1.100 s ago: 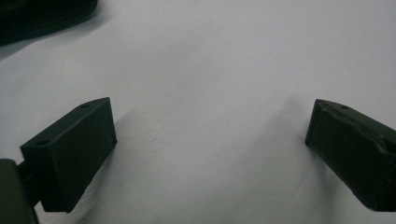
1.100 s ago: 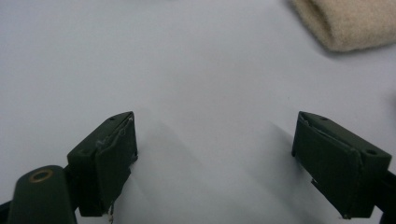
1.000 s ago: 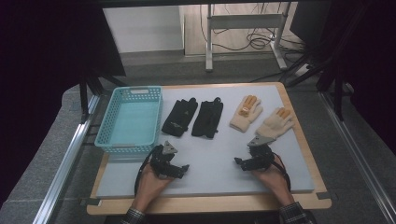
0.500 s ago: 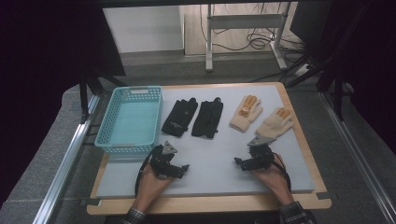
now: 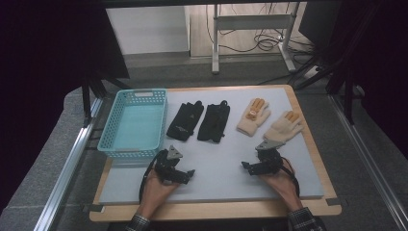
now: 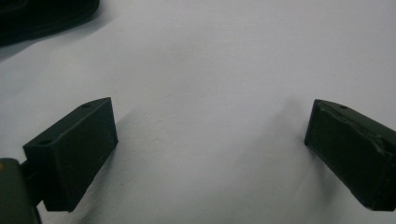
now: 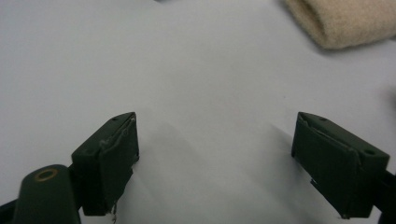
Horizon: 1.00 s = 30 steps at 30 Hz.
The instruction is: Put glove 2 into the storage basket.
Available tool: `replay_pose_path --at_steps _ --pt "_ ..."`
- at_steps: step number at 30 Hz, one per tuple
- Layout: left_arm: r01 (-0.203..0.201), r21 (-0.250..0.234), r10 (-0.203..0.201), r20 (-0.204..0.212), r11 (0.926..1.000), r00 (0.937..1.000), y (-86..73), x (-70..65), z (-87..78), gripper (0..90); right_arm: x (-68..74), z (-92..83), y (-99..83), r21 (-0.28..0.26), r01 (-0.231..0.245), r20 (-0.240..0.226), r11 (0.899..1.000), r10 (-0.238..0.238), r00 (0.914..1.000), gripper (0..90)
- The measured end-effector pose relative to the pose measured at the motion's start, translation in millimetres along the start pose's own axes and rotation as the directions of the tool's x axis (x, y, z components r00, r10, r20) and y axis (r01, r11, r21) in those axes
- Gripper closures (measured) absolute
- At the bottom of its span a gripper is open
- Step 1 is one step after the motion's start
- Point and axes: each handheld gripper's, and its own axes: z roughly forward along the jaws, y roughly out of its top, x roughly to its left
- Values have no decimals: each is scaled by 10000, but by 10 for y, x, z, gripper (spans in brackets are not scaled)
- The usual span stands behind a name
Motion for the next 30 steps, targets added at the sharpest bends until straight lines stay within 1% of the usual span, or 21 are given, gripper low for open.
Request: replay_pose_path --at_steps 3,10,11,14,16,17,18,19,20,21,22,23,24,25,26,27,29,30 --pt "1 -6 -1 -3 10000 10000 0 0 0 27 -10 -10 48 -95 -40 -101 9999 39 9999 164" --pt "-8 2 8 6 10000 10000 -1 0 -1 27 -52 11 171 -172 -159 -164 9997 157 9997 164" --pt "-1 -4 1 5 10000 10000 -1 0 -1 27 -69 24 223 -194 -182 -170 9996 179 9997 164" --pt "-6 3 6 6 10000 10000 -1 0 -2 27 -84 44 303 -237 -161 -173 9996 157 9997 163" --pt "-6 3 6 6 10000 10000 -1 0 -2 27 -91 53 331 -259 -171 -191 9995 166 9997 163" --pt "-6 -1 6 5 10000 10000 -1 0 -2 27 -103 73 388 -319 -214 -260 9993 206 9995 164" --pt "-6 -1 6 5 10000 10000 -1 0 -2 27 -103 73 388 -319 -214 -260 9993 206 9995 164" --pt "-5 0 5 6 10000 10000 -1 0 -2 27 -116 95 448 -352 -190 -239 9992 182 9995 165" --pt "-5 0 5 6 10000 10000 -1 0 -2 27 -116 95 448 -352 -190 -239 9992 182 9995 165" --pt "-6 0 6 7 10000 10000 -1 0 -2 27 -134 125 522 -396 -199 -262 9990 188 9995 179" --pt "-6 0 6 7 10000 10000 -1 0 -2 27 -134 125 522 -396 -199 -262 9990 188 9995 179" --pt "-7 2 7 6 10000 10000 -1 0 -2 27 -149 155 582 -439 -228 -358 9988 212 9991 197" --pt "-7 2 7 6 10000 10000 -1 0 -2 27 -149 155 582 -439 -228 -358 9988 212 9991 197" --pt "-9 3 9 6 10000 10000 -1 0 -2 27 -166 198 649 -446 -276 -414 9986 257 9988 219" --pt "-9 3 9 6 10000 10000 -1 0 -2 27 -166 198 649 -446 -276 -414 9986 257 9988 219" --pt "-8 0 8 4 10000 10000 -1 0 -2 27 -178 256 712 -464 -326 -505 9984 302 9983 235" --pt "-8 -1 8 5 10000 10000 -1 0 -2 27 -182 287 743 -446 -322 -578 9985 296 9979 243" --pt "-6 0 6 6 10000 10000 -1 0 -2 27 -183 355 803 -449 -276 -613 9986 248 9978 261"
